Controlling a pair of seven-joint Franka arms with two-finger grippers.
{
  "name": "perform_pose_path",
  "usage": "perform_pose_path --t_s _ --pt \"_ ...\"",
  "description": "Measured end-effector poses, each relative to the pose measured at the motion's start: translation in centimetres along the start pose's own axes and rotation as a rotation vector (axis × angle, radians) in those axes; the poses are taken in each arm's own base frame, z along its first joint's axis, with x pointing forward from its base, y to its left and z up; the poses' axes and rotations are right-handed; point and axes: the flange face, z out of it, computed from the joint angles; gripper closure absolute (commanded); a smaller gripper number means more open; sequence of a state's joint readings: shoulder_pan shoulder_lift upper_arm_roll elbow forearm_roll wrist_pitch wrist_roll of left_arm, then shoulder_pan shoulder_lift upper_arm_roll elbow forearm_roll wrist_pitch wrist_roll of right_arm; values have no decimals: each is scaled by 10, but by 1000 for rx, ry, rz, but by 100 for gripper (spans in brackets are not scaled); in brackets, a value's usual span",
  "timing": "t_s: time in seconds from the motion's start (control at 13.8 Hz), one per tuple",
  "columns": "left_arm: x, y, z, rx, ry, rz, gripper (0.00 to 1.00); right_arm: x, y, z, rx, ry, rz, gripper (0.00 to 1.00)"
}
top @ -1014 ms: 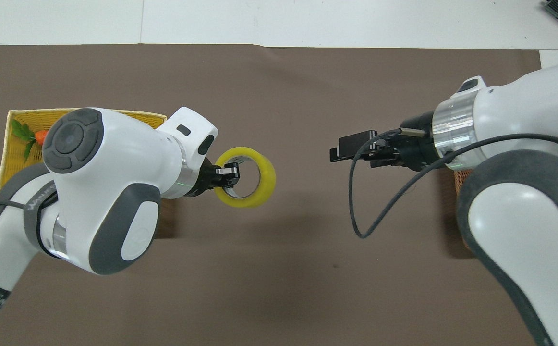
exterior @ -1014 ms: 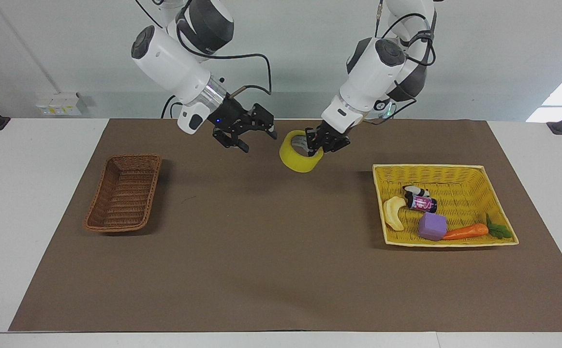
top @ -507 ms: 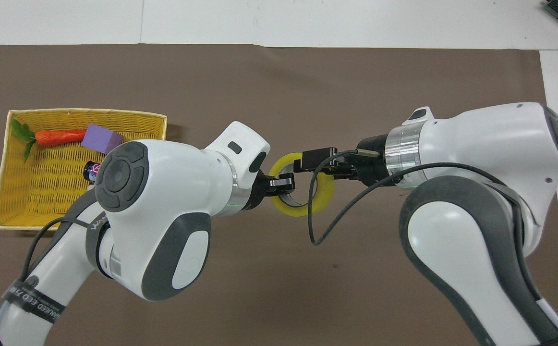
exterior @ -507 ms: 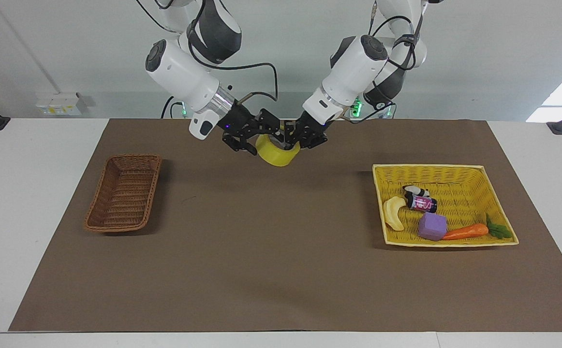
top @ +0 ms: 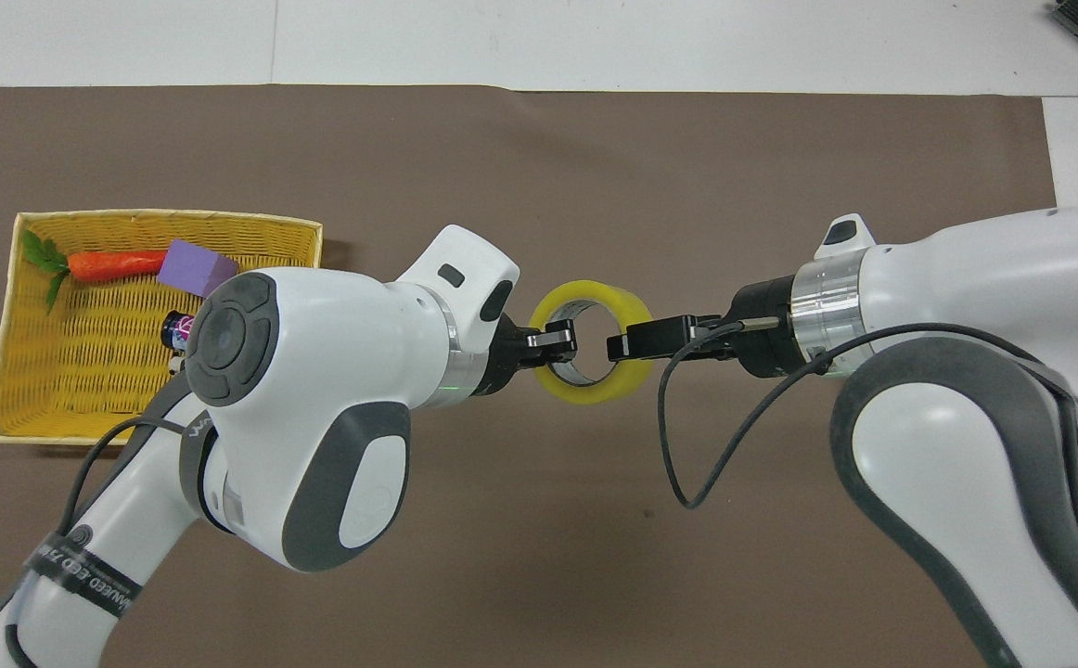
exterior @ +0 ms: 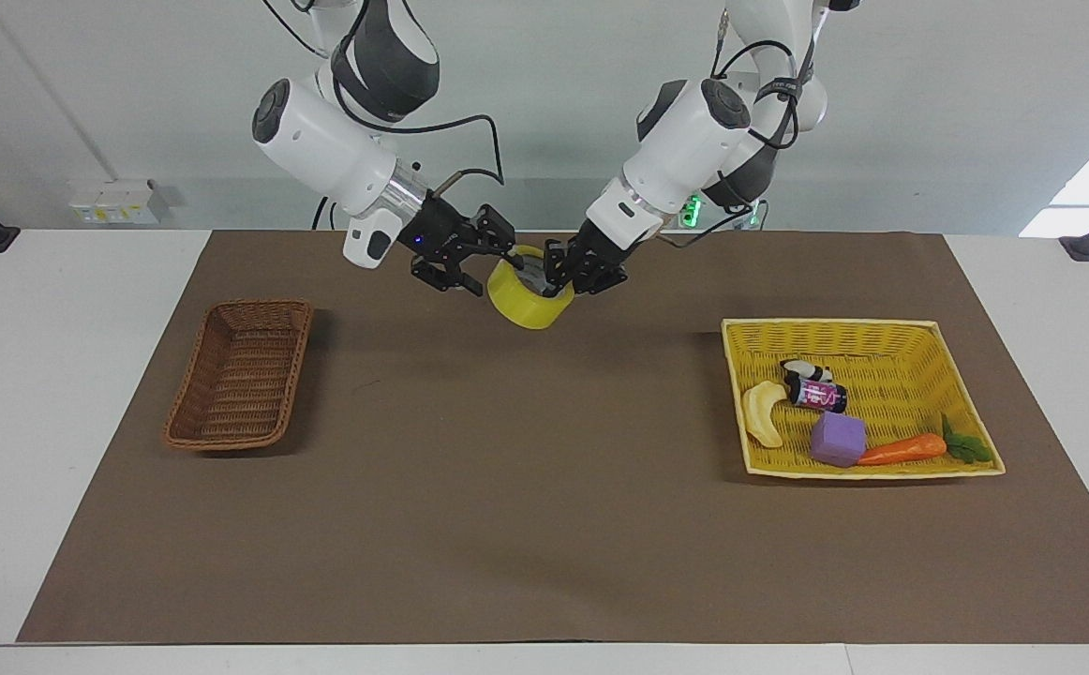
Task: Move tape to another basket
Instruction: 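Grasp the tape with the right gripper and open the left gripper, then carry the tape into the wicker basket while the left gripper withdraws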
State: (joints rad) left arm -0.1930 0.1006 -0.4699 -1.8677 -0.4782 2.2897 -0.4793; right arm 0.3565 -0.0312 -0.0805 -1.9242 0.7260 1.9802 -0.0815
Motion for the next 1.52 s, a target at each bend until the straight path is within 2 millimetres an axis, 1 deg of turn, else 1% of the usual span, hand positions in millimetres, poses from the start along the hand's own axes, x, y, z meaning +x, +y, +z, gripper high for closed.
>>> perform_pose_path --t_s 0.36,0.43,0.51,0.58,0.65,0.87,1.16,1.23,1.3,1.38,1.52 --pt "-1 2 2 -3 2 0 100 0 1 -2 1 0 3 55" --pt "-1 2 2 -3 2 0 62 0 1 -2 1 0 4 55" --pt "-2 2 2 -3 2 0 1 -1 1 -2 -1 0 2 64" --pt "-3 5 1 -7 3 3 0 -1 3 0 -14 -5 -1 94" --pt "-4 7 0 -10 4 5 0 -2 5 3 -24 -11 -3 100" --pt "-7 11 -6 -18 12 6 0 -3 8 9 -41 -25 -5 100" --pt "-9 10 -16 -4 -2 3 0 -3 9 9 -42 -24 -4 100" --pt "-7 2 -24 16 -24 -11 0 -3 10 8 -45 -29 -3 100" --pt "-1 -10 -35 37 -41 -34 0 -3 15 4 -55 -41 -2 100" --pt "7 -27 -47 59 -59 -64 0 -2 25 -7 -71 -57 -4 100" --pt "23 -56 -67 101 -73 -108 0 0 57 -39 -69 -81 -24 100"
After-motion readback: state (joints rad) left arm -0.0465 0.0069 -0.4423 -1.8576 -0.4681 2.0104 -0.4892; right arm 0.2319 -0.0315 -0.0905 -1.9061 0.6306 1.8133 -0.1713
